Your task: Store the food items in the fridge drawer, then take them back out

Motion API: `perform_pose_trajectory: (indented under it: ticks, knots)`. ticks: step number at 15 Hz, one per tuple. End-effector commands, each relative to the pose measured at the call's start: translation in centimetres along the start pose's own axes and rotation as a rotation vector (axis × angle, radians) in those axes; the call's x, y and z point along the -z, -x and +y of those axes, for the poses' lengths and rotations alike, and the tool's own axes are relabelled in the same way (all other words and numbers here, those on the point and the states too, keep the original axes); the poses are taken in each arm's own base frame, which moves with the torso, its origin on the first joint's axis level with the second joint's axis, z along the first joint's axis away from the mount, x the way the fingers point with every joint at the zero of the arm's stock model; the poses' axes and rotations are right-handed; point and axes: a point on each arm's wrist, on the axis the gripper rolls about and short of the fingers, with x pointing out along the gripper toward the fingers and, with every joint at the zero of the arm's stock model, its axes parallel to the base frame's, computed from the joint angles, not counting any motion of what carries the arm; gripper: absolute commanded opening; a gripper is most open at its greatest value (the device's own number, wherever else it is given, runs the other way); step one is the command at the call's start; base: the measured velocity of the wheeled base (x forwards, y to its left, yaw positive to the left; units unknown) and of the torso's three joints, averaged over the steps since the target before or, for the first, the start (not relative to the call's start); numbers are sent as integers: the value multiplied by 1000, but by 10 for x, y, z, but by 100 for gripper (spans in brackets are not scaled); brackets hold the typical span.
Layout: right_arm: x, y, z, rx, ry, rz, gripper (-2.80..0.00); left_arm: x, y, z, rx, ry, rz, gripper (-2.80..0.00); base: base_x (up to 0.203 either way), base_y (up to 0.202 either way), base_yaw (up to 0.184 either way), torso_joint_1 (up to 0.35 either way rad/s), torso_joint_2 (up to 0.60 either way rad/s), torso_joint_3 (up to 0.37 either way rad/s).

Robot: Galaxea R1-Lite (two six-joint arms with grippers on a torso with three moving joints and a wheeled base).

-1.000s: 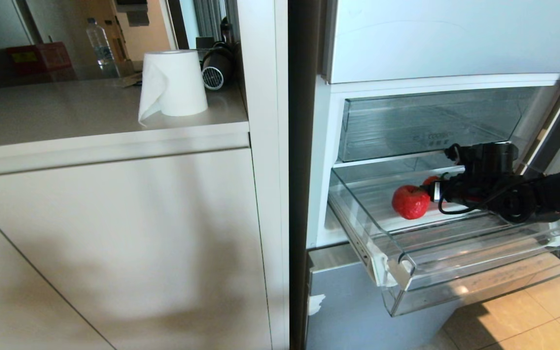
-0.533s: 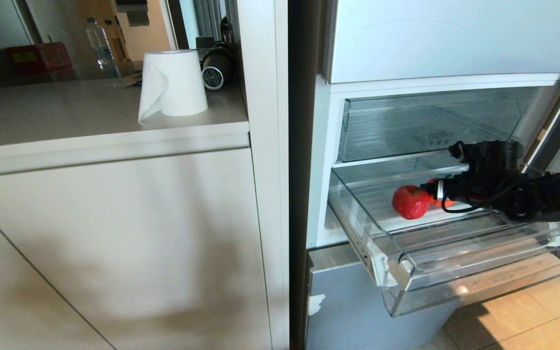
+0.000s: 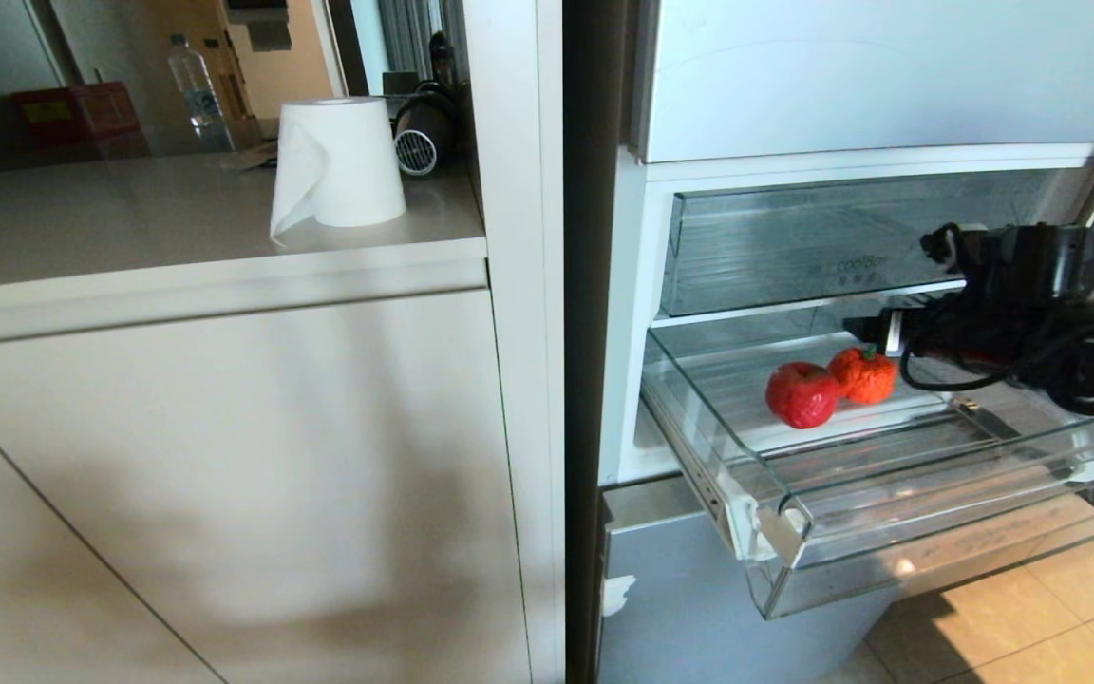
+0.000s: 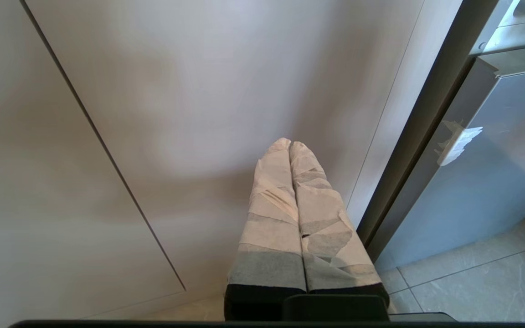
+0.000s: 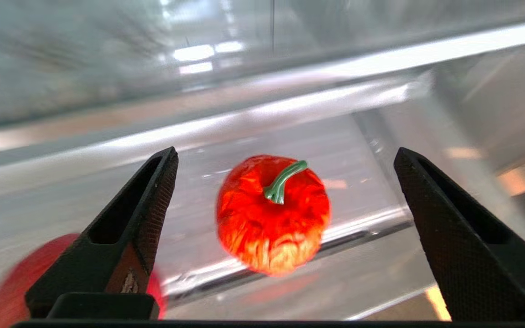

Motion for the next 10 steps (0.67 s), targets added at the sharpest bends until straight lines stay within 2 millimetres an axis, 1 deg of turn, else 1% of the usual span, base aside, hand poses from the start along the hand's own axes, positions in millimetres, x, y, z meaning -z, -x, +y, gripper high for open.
perform_pose_trajectory:
  ticks: [1, 3, 5, 8, 10]
  knots:
    - [-20, 35, 1, -9, 2, -63, -280, 0, 0, 0, 0, 1, 1, -280, 0, 0, 0, 0, 0, 0]
    - [-21, 65, 2, -18, 0, -74, -280, 0, 0, 0, 0, 1, 1, -280, 0, 0, 0, 0, 0, 0]
    - [-18, 101, 0, -23, -3, -87, -280, 0, 0, 0, 0, 1, 1, -280, 0, 0, 0, 0, 0, 0]
    - [-3, 156, -4, -29, -3, -101, -280, 0, 0, 0, 0, 1, 1, -280, 0, 0, 0, 0, 0, 0]
    - [14, 197, -7, -30, -9, -120, -280, 0, 0, 0, 0, 1, 1, -280, 0, 0, 0, 0, 0, 0]
